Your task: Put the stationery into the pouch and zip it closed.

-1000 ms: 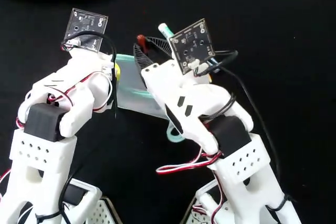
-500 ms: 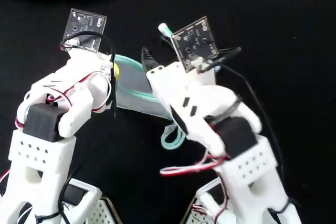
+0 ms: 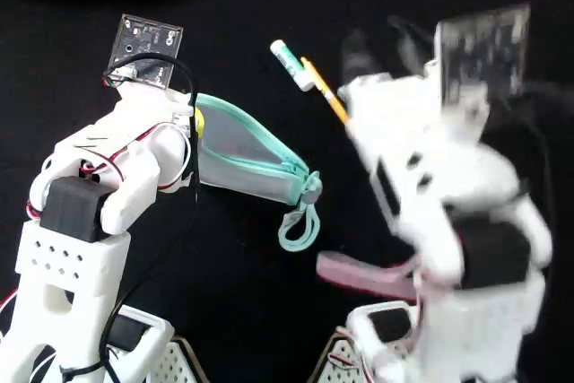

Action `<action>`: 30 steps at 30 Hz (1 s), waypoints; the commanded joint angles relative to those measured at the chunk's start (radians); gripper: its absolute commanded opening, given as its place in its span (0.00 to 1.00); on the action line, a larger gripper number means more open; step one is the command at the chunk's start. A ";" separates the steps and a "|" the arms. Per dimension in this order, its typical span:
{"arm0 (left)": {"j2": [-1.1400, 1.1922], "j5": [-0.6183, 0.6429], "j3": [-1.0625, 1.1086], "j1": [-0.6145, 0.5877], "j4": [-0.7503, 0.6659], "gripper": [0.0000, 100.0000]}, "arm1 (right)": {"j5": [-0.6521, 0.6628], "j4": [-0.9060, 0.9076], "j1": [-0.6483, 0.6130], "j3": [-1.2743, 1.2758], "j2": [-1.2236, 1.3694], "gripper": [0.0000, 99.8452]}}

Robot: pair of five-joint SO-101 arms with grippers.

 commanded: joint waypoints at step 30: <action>0.104 -0.061 -0.010 -0.159 0.118 0.03 | 0.385 -0.321 0.011 -0.236 1.314 0.14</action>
